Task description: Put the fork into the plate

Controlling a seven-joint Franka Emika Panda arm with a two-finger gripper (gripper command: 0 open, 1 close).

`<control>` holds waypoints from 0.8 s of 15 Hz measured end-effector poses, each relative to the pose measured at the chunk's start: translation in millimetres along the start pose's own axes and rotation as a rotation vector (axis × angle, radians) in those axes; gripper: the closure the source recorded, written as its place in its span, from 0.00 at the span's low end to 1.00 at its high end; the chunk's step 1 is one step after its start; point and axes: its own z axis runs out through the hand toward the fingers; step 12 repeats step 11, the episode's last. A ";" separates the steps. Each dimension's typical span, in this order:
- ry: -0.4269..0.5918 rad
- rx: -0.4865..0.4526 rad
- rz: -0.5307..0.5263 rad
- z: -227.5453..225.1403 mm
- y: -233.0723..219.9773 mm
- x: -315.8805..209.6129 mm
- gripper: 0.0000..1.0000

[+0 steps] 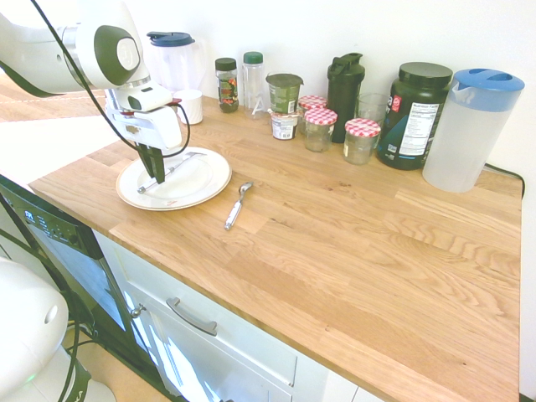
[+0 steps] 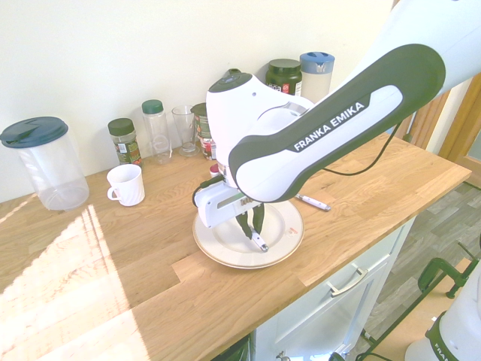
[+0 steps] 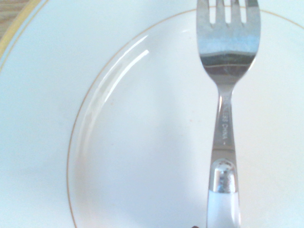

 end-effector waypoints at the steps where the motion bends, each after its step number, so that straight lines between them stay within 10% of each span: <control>1: -0.001 0.000 0.002 0.3 0.1 1.0 0.00; 12: 0.004 0.033 0.027 -3.6 4.1 3.6 0.00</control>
